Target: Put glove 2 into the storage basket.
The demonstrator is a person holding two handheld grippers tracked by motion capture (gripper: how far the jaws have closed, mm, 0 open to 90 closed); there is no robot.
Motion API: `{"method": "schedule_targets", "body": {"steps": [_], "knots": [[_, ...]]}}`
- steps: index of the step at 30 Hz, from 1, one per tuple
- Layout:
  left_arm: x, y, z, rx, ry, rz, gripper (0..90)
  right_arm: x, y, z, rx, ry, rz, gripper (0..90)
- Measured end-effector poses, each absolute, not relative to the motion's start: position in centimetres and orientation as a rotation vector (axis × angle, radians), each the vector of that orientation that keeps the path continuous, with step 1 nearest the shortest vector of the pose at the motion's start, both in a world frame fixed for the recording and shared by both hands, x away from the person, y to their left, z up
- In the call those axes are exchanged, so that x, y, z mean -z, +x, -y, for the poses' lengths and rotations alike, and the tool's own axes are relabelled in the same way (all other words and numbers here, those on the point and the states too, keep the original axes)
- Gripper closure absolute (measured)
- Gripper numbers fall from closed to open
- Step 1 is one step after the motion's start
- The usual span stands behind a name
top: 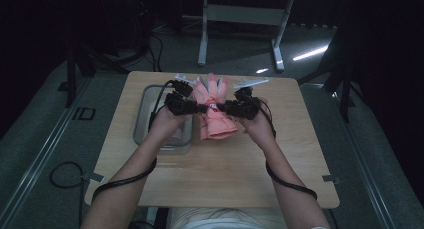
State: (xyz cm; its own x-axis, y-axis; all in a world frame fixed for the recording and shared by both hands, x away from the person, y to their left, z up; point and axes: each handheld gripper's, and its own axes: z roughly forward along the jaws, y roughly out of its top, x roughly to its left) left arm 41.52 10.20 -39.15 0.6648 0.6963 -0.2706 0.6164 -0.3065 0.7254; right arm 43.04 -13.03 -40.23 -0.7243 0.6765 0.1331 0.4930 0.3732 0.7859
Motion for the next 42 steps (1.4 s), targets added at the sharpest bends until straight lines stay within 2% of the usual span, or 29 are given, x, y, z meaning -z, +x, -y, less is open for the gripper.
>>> {"method": "schedule_targets", "body": {"steps": [15,27,37,42], "knots": [[37.7,40.7,-16.9,-0.203,1.966,-1.128,77.3,38.3,45.1,5.7,-1.281,0.916,-2.525,71.5],[40.6,40.7,-21.5,-0.184,1.895,-1.204,77.3,40.0,46.6,0.6,-1.231,0.862,-2.629,71.5],[43.6,41.8,-22.5,-0.104,1.848,-1.24,77.3,42.0,47.7,-0.7,-1.145,0.877,-2.667,71.6],[45.8,42.5,-22.9,-0.073,1.846,-1.273,77.2,44.0,48.4,-1.3,-1.102,0.91,-2.684,71.5]]}}
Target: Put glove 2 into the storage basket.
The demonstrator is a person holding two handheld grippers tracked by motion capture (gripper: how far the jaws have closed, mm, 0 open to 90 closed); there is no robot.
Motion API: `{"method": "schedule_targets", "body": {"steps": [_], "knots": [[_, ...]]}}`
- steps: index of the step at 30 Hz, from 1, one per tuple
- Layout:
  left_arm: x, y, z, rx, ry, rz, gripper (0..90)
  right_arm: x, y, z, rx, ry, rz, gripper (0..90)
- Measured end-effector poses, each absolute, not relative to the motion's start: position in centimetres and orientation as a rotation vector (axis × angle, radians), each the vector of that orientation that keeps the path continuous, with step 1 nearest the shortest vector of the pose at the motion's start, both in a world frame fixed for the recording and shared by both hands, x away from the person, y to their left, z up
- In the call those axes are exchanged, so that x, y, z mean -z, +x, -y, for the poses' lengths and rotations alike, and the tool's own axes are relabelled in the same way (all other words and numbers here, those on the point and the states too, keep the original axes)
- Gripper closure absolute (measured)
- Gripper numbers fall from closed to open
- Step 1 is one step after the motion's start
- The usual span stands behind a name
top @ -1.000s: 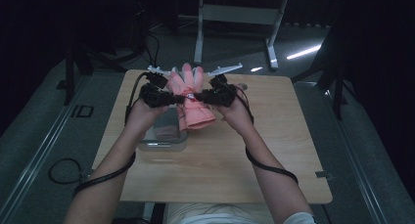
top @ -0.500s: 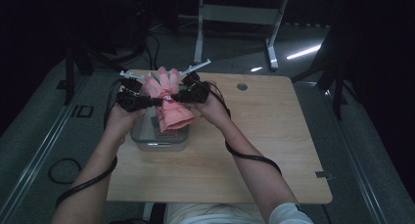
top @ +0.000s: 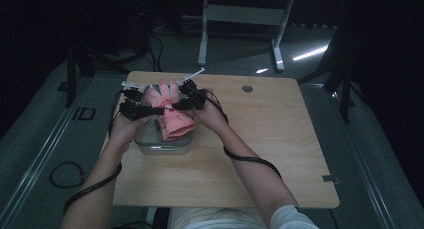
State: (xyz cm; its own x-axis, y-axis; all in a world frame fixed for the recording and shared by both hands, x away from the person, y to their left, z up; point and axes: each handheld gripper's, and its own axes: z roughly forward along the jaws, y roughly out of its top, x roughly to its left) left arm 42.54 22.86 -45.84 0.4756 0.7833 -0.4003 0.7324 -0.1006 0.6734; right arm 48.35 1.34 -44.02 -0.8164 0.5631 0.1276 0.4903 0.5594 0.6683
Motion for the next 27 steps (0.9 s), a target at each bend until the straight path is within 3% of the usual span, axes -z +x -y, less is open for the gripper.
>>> {"method": "schedule_targets", "body": {"steps": [8,20,27], "knots": [[48.7,42.7,-23.4,-0.017,1.847,-1.343,76.9,46.9,48.6,-2.2,-1.055,0.946,-2.729,71.5],[49.6,43.5,-23.3,-0.031,1.903,-1.417,75.2,48.3,49.4,-2.8,-1.007,0.989,-2.755,70.3],[49.4,43.6,-23.2,-0.066,1.929,-1.434,68.3,48.4,49.9,-3.0,-0.972,1.02,-2.738,63.0]]}}
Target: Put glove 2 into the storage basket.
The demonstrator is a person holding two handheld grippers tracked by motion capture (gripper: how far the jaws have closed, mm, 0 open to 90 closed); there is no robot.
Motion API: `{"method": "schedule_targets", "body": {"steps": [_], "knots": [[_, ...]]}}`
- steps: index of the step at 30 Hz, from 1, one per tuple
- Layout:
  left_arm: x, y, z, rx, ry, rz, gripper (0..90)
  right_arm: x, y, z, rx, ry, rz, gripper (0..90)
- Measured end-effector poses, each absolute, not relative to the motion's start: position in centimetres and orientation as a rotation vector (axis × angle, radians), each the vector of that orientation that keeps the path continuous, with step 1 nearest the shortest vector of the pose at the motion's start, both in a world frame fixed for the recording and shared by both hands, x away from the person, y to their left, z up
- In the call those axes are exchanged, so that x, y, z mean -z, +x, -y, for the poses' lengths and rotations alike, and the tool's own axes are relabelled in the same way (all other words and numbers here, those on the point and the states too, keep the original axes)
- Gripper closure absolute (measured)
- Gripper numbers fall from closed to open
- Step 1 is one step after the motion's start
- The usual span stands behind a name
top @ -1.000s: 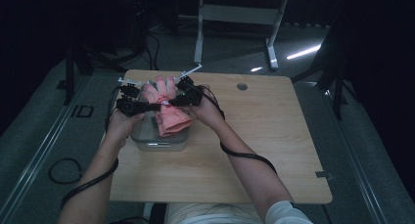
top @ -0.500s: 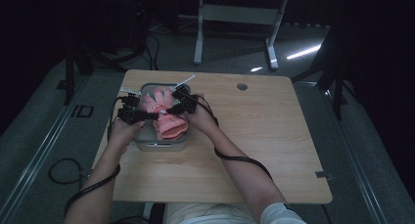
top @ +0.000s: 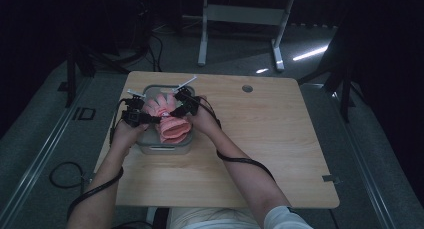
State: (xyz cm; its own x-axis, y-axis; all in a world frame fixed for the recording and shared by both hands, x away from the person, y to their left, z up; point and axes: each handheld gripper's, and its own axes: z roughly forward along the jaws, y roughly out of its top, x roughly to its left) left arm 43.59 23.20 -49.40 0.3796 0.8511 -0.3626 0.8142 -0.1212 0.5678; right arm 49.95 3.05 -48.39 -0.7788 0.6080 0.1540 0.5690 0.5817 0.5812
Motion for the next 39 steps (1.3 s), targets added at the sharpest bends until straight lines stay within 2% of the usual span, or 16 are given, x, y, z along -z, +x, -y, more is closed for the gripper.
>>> {"method": "schedule_targets", "body": {"steps": [5,8,12,22,39], "knots": [[49.0,43.4,-23.0,-0.135,1.942,-1.448,62.2,48.4,50.2,-3.0,-0.978,1.028,-2.727,60.0],[48.7,43.2,-23.3,-0.168,1.925,-1.478,53.0,48.3,50.3,-3.0,-1.006,1.047,-2.728,58.4],[48.6,43.1,-23.6,-0.204,1.921,-1.496,46.0,48.0,50.4,-3.2,-1.023,1.049,-2.73,58.6],[48.7,42.8,-23.9,-0.221,1.869,-1.51,44.9,47.5,50.9,-3.5,-1.024,1.051,-2.719,56.0],[46.6,41.9,-24.3,-0.287,1.83,-1.479,42.8,45.5,50.1,-3.1,-1.19,1.022,-2.714,54.8]]}}
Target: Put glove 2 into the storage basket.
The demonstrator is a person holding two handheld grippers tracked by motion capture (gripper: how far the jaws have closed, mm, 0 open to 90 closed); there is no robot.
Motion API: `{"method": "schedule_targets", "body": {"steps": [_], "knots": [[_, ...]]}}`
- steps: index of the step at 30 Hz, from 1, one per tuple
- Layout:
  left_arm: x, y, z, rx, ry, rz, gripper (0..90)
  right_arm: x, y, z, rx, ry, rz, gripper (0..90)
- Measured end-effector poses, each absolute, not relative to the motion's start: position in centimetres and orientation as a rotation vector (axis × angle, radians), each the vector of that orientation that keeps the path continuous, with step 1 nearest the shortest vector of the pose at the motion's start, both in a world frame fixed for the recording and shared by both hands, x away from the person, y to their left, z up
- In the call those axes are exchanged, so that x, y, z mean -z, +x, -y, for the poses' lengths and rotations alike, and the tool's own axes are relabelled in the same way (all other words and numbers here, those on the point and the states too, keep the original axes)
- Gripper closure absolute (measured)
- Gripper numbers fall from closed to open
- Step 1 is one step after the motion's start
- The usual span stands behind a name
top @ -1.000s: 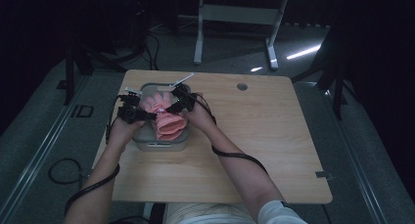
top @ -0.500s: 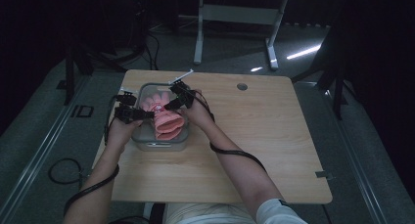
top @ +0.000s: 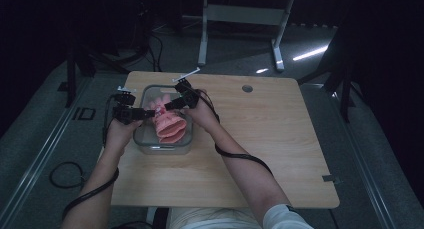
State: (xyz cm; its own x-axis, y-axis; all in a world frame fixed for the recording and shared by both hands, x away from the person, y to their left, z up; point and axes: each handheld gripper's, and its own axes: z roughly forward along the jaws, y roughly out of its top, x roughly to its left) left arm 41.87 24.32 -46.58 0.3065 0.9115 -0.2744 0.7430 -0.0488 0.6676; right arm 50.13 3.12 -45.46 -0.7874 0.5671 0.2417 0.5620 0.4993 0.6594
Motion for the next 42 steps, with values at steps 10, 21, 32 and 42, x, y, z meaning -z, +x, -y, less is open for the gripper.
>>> {"method": "schedule_targets", "body": {"steps": [10,21,32,42], "knots": [[44.7,40.7,-22.8,-0.343,1.824,-1.377,39.1,43.5,49.6,-1.7,-1.241,0.978,-2.689,43.2],[42.8,39.6,-19.5,-0.358,1.846,-1.232,4.2,41.8,48.5,1.4,-1.334,0.863,-2.667,21.3],[42.2,38.2,-15.6,-0.41,1.93,-1.104,1.1,42.6,47.7,5.7,-1.287,0.88,-2.614,17.9],[41.9,36.6,-12.2,-0.409,1.959,-1.002,1.2,43.7,46.4,9.7,-1.26,0.91,-2.544,18.2]]}}
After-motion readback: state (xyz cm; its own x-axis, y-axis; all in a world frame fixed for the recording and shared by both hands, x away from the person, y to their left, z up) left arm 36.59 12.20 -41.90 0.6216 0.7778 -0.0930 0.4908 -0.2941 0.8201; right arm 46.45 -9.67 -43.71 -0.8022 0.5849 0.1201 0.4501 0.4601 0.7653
